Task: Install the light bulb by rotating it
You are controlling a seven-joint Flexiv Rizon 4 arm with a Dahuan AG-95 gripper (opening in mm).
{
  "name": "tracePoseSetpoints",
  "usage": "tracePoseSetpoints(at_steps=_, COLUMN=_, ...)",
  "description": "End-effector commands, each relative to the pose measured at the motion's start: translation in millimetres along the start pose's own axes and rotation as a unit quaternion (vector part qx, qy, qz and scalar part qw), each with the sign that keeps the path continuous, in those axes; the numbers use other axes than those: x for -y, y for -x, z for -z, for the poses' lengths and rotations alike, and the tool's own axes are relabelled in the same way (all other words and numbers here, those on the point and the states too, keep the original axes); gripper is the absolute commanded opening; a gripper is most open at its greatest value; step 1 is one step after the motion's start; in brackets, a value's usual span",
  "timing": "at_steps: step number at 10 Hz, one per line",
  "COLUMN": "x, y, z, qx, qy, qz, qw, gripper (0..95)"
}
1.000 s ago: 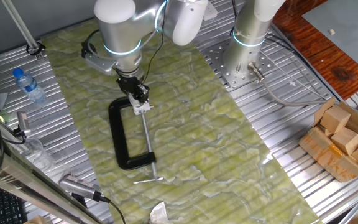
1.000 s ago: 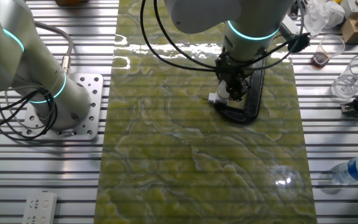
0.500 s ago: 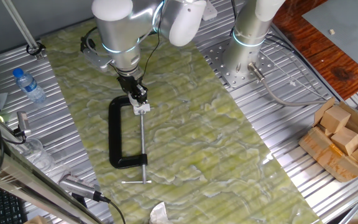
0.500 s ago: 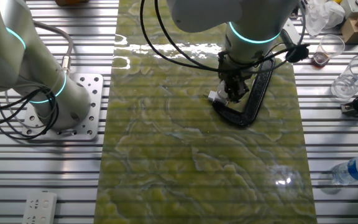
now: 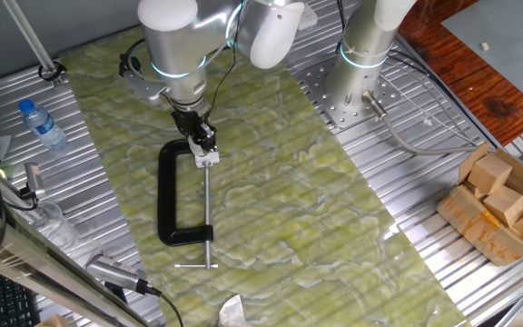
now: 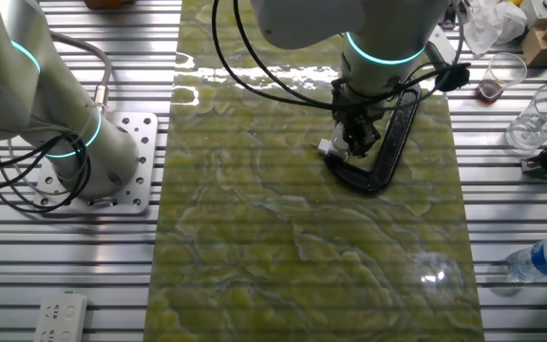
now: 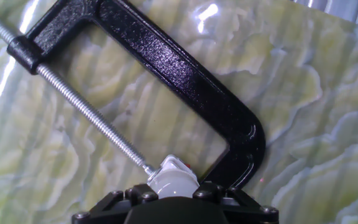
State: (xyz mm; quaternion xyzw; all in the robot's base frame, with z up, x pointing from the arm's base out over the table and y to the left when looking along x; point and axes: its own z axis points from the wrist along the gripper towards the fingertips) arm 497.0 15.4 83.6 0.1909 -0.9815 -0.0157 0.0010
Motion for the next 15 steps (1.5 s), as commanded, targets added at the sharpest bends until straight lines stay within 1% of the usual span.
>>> tracePoseSetpoints(at_steps=1, x=-2.2, y=-0.7, z=10.8, qx=-0.002, qy=-0.002, qz=-0.015, qw=0.9999, gripper=95.0)
tracePoseSetpoints(at_steps=2, x=-3.1, y=-0.9, z=16.4, qx=-0.004, qy=-0.001, qz=-0.017, qw=0.9998, gripper=95.0)
tracePoseSetpoints(at_steps=3, x=-6.5, y=-2.6, z=35.2, qx=-0.007, qy=0.001, qz=-0.033, qw=0.9994, gripper=95.0)
tracePoseSetpoints(at_steps=4, x=-9.3, y=-4.5, z=47.5, qx=-0.01, qy=-0.001, qz=-0.055, qw=0.9984, gripper=76.0)
tracePoseSetpoints(at_steps=5, x=-11.3, y=-6.1, z=55.5, qx=-0.008, qy=-0.001, qz=-0.072, qw=0.9974, gripper=57.0)
tracePoseSetpoints(at_steps=6, x=-14.2, y=-8.2, z=65.5, qx=-0.008, qy=-0.001, qz=-0.1, qw=0.995, gripper=19.0)
tracePoseSetpoints(at_steps=7, x=-15.1, y=-9.0, z=68.6, qx=-0.009, qy=-0.002, qz=-0.111, qw=0.9937, gripper=0.0)
tracePoseSetpoints(at_steps=8, x=-17.9, y=-11.7, z=77.0, qx=-0.009, qy=-0.001, qz=-0.124, qw=0.9923, gripper=0.0)
tracePoseSetpoints(at_steps=10, x=-20.3, y=-17.9, z=86.0, qx=-0.011, qy=-0.001, qz=-0.141, qw=0.9899, gripper=0.0)
tracePoseSetpoints(at_steps=13, x=-20.8, y=-25.9, z=91.2, qx=-0.007, qy=0.003, qz=-0.156, qw=0.9877, gripper=0.0)
tracePoseSetpoints(at_steps=14, x=-20.7, y=-26.1, z=91.3, qx=-0.004, qy=0.004, qz=-0.154, qw=0.9881, gripper=0.0)
tracePoseSetpoints(at_steps=15, x=-20.9, y=-26.3, z=91.6, qx=-0.003, qy=0.005, qz=-0.152, qw=0.9884, gripper=0.0)
